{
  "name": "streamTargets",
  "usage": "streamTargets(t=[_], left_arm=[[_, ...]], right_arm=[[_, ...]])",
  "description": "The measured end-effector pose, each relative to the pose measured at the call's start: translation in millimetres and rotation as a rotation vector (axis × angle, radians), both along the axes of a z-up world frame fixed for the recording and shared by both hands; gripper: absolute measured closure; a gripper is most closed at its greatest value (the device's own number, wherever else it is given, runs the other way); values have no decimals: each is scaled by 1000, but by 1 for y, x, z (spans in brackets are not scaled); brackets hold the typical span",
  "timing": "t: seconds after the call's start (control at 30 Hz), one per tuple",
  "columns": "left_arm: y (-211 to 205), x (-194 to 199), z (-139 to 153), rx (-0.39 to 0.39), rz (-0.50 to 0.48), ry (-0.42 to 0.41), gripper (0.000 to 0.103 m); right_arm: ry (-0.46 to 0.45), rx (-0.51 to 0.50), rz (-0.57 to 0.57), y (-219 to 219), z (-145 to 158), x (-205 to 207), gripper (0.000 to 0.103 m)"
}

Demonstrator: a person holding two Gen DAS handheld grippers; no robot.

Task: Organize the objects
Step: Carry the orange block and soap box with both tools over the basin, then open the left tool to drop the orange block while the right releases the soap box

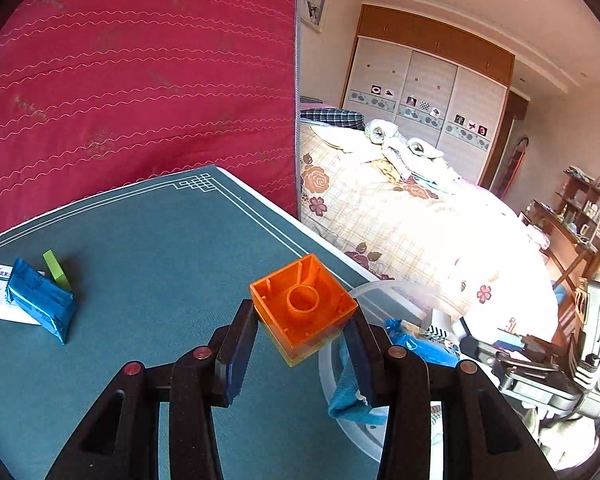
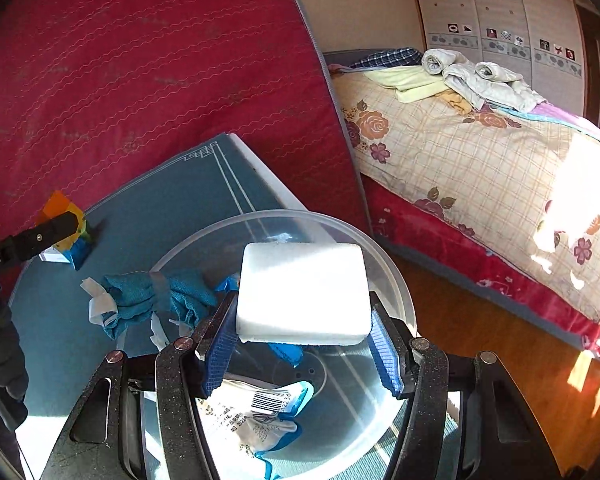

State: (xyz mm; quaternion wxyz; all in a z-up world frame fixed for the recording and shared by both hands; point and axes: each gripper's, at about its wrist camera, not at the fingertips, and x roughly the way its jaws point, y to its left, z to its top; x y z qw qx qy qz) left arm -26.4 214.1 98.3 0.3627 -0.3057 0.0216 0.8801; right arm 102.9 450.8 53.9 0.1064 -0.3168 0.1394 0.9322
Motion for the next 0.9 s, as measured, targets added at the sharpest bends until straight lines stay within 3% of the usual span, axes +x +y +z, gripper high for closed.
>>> streamTargets(t=[0.37,0.4,0.47,0.73,0.9], left_arm=[[70,14,-9,-23,-125,-30,56],[74,16,-11,-23,-137,-41,54],[79,21,-15,-17,-148,-54,29],[60,28,-16,-38,-113,-7,26],[36,28,-9,-17,-51,20,17]], right_arm=[[25,30,3,-1,4,8,42],[26,28,0,0,3,8,42],[25,23,-6,2,3,9,42],[44,15,-16,5,8,5,42],[67,32,12,-4,20,-11,42]])
